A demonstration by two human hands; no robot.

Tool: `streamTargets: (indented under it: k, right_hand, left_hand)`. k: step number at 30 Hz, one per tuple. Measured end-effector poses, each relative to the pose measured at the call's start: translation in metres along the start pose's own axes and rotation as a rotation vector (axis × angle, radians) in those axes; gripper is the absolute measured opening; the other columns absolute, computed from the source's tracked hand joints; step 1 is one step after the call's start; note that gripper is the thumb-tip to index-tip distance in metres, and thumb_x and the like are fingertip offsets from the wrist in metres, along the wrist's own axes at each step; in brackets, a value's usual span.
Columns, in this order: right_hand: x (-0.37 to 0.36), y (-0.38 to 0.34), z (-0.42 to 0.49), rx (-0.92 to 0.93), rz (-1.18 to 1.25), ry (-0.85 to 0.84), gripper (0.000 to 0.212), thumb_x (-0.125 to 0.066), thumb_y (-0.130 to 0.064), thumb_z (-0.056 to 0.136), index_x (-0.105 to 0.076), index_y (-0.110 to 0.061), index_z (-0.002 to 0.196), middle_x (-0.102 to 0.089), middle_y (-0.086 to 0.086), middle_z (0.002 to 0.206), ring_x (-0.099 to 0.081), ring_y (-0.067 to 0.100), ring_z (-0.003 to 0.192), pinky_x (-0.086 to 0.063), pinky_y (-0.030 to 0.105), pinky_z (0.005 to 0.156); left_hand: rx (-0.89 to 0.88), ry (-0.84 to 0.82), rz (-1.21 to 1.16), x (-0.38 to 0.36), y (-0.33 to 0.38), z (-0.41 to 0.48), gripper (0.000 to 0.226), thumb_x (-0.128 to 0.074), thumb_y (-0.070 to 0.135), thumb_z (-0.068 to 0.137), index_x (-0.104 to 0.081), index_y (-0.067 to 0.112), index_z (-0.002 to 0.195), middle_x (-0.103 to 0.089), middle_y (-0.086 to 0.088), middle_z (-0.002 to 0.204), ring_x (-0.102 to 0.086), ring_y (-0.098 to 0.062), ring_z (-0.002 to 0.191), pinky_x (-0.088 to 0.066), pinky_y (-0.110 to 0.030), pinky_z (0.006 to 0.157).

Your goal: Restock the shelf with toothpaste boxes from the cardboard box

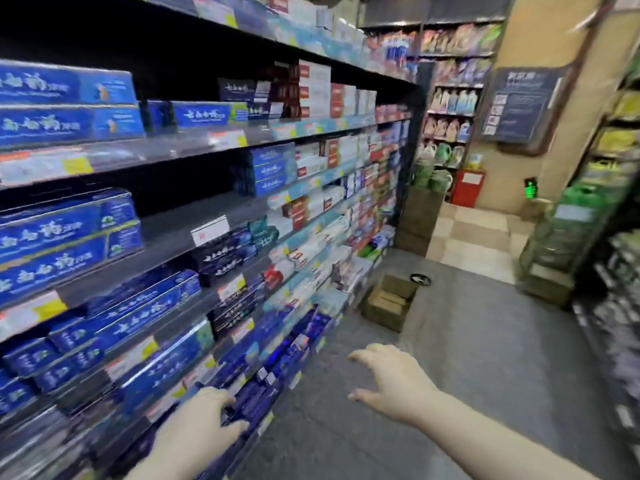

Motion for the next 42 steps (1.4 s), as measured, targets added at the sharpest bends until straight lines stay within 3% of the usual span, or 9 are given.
streamTargets:
  k: [3, 8, 22, 29, 34, 42]
  right_hand:
    - [-0.004, 0.072, -0.007, -0.071, 0.013, -0.033, 0.062, -0.057, -0.055, 0.079, -0.041, -0.029, 0.133, -0.05, 0.003, 0.132, -0.044, 0.023, 0.125, -0.038, 0.036, 0.102]
    - [-0.006, 0.166, -0.011, -0.203, 0.041, -0.052, 0.064, -0.057, -0.055, 0.08, -0.04, -0.028, 0.135, -0.048, 0.002, 0.136, -0.043, 0.025, 0.127, -0.037, 0.036, 0.103]
    - [-0.015, 0.372, 0.097, -0.477, 0.136, -0.129, 0.062, -0.054, -0.057, 0.08, -0.038, -0.034, 0.136, -0.046, -0.006, 0.138, -0.041, 0.02, 0.129, -0.036, 0.034, 0.105]
    - [-0.002, 0.458, 0.166, -0.577, 0.15, -0.122, 0.061, -0.055, -0.056, 0.08, -0.04, -0.031, 0.134, -0.049, -0.001, 0.135, -0.044, 0.022, 0.127, -0.037, 0.033, 0.103]
    - [0.003, 0.537, 0.221, -0.597, 0.178, -0.131, 0.063, -0.057, -0.055, 0.079, -0.041, -0.032, 0.134, -0.049, 0.0, 0.135, -0.044, 0.022, 0.127, -0.038, 0.035, 0.103]
    - [0.014, 0.691, 0.315, -0.486, 0.143, -0.258, 0.062, -0.055, -0.052, 0.081, -0.037, -0.031, 0.137, -0.044, 0.0, 0.14, -0.041, 0.023, 0.129, -0.036, 0.034, 0.104]
  left_hand:
    - [-0.012, -0.03, 0.019, -0.03, 0.066, 0.028, 0.034, -0.055, 0.056, 0.078, -0.055, 0.031, 0.102, -0.054, 0.004, 0.116, -0.056, -0.015, 0.108, -0.048, -0.029, 0.088]
    - [-0.077, -0.072, 0.079, -0.061, 0.155, 0.075, 0.051, -0.056, 0.055, 0.079, -0.051, 0.029, 0.123, -0.051, 0.002, 0.127, -0.053, -0.019, 0.116, -0.045, -0.031, 0.092]
    - [-0.266, -0.272, 0.182, -0.12, 0.3, 0.298, 0.061, -0.055, 0.053, 0.079, -0.042, 0.025, 0.132, -0.046, -0.001, 0.135, -0.048, -0.021, 0.121, -0.045, -0.038, 0.096]
    - [-0.361, -0.224, 0.206, -0.104, 0.386, 0.424, 0.065, -0.056, 0.055, 0.078, -0.039, 0.026, 0.134, -0.045, -0.003, 0.137, -0.048, -0.024, 0.121, -0.045, -0.04, 0.097]
    - [-0.389, -0.239, 0.215, -0.123, 0.448, 0.5, 0.065, -0.056, 0.054, 0.079, -0.038, 0.025, 0.135, -0.042, -0.003, 0.137, -0.045, -0.026, 0.123, -0.044, -0.04, 0.098]
    - [-0.224, -0.305, 0.194, -0.151, 0.53, 0.619, 0.069, -0.058, 0.055, 0.076, -0.039, 0.025, 0.134, -0.04, -0.002, 0.138, -0.044, -0.023, 0.124, -0.044, -0.039, 0.099]
Point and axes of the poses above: each hand's wrist, its own z-axis towards the middle knuckle, its own x-axis out of the back of the hand, y = z × x, the point moved 5 cm from there along z, towards the middle knuckle
